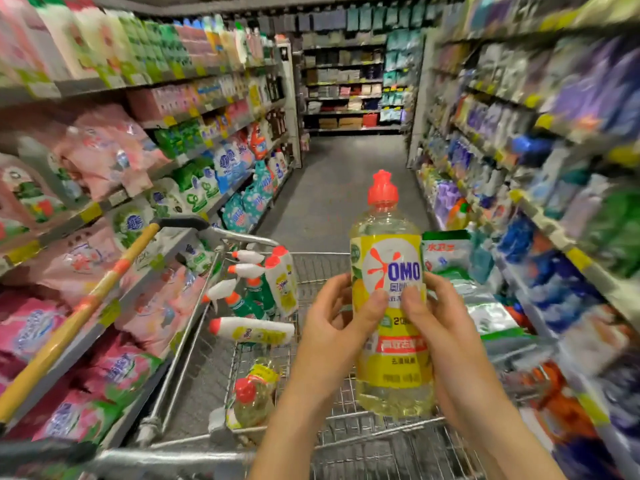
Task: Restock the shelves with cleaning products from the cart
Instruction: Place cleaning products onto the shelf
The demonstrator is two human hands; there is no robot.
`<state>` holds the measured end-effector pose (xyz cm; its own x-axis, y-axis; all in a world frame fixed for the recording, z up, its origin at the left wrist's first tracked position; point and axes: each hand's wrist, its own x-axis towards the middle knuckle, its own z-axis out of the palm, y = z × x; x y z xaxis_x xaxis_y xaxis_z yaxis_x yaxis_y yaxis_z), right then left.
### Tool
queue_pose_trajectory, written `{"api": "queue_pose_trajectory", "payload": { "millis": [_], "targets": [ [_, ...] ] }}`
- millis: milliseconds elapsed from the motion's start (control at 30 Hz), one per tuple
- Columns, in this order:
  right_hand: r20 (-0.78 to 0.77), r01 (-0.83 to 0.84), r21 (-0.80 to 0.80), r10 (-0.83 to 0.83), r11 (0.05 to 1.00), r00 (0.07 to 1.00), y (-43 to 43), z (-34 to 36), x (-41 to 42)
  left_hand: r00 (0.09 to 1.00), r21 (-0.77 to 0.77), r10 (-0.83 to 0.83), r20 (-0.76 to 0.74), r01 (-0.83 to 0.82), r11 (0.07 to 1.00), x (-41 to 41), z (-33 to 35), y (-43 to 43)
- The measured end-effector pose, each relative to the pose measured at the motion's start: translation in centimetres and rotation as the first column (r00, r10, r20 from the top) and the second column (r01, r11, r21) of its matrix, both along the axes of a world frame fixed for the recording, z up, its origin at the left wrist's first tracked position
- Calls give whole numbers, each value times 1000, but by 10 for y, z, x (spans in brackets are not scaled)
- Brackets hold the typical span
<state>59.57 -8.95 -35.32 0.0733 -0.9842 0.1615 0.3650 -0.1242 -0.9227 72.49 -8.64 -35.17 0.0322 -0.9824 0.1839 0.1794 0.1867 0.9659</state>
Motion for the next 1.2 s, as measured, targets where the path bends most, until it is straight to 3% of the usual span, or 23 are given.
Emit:
{"api": "queue_pose_trajectory", "payload": {
  "millis": [267, 533, 867, 1033, 1200],
  "targets": [
    [-8, 355, -56, -356, 933, 934, 122, 16, -23, 936, -47, -350, -21, 349, 936, -30, 22, 79],
    [-48, 723, -21, -723, 691, 690, 305, 23, -62, 682, -64, -731, -17, 729, 682, -97, 26, 215],
    [-56, 942, -76, -944, 327, 324, 573, 45, -87, 328, -88, -943, 62, 942, 323, -172, 47, 445],
    [-81, 975, -58, -974, 216, 211, 712, 53, -90, 155, -79, -986, 64, 986, 150, -196, 52, 575],
    [-73, 994, -37, -992, 105, 102, 803, 54, -103, 45, -52, -997, 60, 998, 42, -222, 52, 664]
  ]
}}
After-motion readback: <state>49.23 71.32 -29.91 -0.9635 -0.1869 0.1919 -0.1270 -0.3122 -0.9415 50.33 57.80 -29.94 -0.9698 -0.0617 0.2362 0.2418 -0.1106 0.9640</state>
